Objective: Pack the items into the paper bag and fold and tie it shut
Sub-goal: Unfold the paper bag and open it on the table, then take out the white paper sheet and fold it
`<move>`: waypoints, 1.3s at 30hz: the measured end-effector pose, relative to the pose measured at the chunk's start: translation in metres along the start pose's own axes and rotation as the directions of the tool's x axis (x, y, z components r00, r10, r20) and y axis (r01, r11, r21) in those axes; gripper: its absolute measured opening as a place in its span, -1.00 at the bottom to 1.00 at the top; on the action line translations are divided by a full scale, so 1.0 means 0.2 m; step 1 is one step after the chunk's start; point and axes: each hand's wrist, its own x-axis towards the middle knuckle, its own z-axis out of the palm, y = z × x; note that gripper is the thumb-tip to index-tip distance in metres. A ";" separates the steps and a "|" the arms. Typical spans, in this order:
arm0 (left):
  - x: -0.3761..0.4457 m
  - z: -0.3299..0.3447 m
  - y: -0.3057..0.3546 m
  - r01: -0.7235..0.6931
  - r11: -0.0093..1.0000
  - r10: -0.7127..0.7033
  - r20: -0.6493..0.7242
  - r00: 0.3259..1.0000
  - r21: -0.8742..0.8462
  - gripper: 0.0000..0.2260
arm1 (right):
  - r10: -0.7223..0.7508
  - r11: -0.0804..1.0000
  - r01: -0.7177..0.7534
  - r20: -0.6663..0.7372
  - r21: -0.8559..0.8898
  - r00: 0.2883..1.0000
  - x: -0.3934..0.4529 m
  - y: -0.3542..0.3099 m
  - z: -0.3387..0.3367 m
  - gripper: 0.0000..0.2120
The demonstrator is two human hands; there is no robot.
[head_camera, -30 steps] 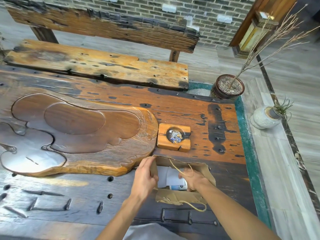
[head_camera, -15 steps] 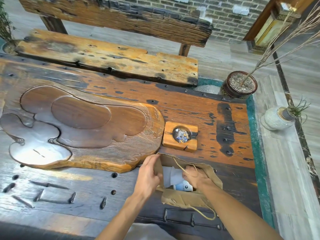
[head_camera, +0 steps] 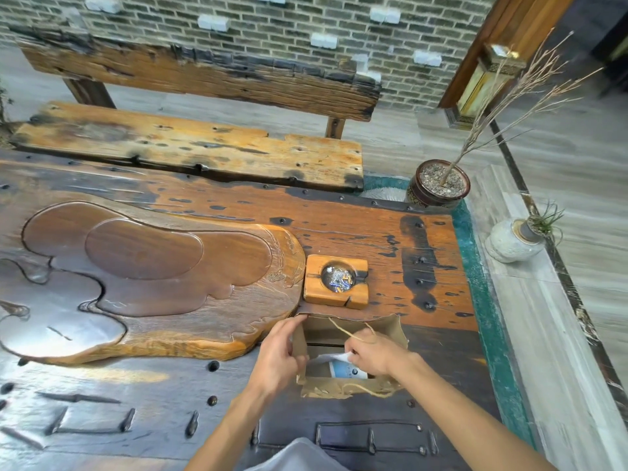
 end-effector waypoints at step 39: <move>-0.25 -0.35 0.98 -0.130 0.666 0.250 0.056 0.967 -0.734 -0.73 | -0.065 -0.161 0.508 -0.523 0.846 0.850 -0.83 -0.04 -0.61 -0.20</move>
